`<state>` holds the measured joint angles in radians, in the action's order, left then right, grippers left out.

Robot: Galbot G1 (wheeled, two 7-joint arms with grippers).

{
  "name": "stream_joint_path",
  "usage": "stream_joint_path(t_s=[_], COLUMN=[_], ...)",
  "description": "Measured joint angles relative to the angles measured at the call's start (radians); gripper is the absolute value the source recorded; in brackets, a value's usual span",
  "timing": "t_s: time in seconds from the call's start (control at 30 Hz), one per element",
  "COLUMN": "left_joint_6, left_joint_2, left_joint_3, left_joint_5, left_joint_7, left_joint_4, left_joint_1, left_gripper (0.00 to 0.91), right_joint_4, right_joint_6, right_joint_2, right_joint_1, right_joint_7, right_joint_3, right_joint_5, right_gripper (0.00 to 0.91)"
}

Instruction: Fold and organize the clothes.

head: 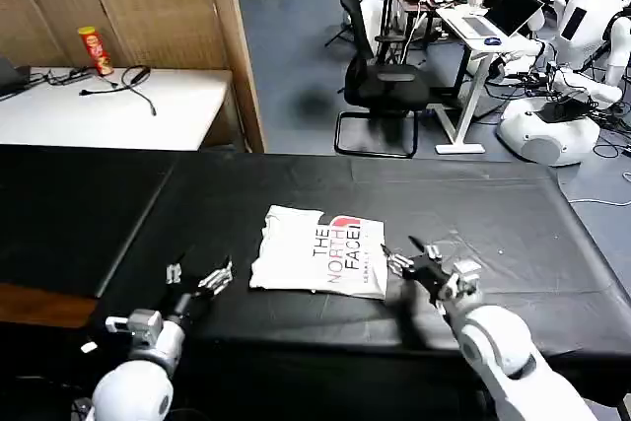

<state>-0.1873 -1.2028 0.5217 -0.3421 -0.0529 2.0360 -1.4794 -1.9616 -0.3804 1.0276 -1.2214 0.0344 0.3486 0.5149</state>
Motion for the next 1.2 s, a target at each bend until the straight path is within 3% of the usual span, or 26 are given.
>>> stream_joint_path(t_s=[0.23, 0.4, 0.9, 1.2], left_joint_6=[-0.004, 0.007, 0.006, -0.063], left_joint_2=[0.001, -0.008, -0.043, -0.053], left_joint_3=[0.004, 0.028, 0.092, 0.114], left_joint_5=[-0.015, -0.015, -0.006, -0.004], left_joint_7=[-0.041, -0.044, -0.062, -0.066], left_joint_4=[0.033, 0.093, 0.197, 0.227], left_joint_1=[-0.043, -0.121, -0.381, -0.432], left_gripper=[0.878, 0.878, 0.878, 0.878], right_joint_4=[-0.084, -0.129, -0.223, -0.257], right_joint_6=[0.211, 0.307, 0.409, 0.413], right_joint_2=[0.013, 0.024, 0.057, 0.091], right_joint_1=[-0.157, -0.301, -0.613, -0.728], right_joint_7=[0.044, 0.091, 0.207, 0.265], right_joint_3=[0.045, 0.069, 0.076, 0.070], right_joint_5=[-0.163, -0.190, -0.298, -0.299], right_gripper=[0.878, 0.878, 0.878, 0.878])
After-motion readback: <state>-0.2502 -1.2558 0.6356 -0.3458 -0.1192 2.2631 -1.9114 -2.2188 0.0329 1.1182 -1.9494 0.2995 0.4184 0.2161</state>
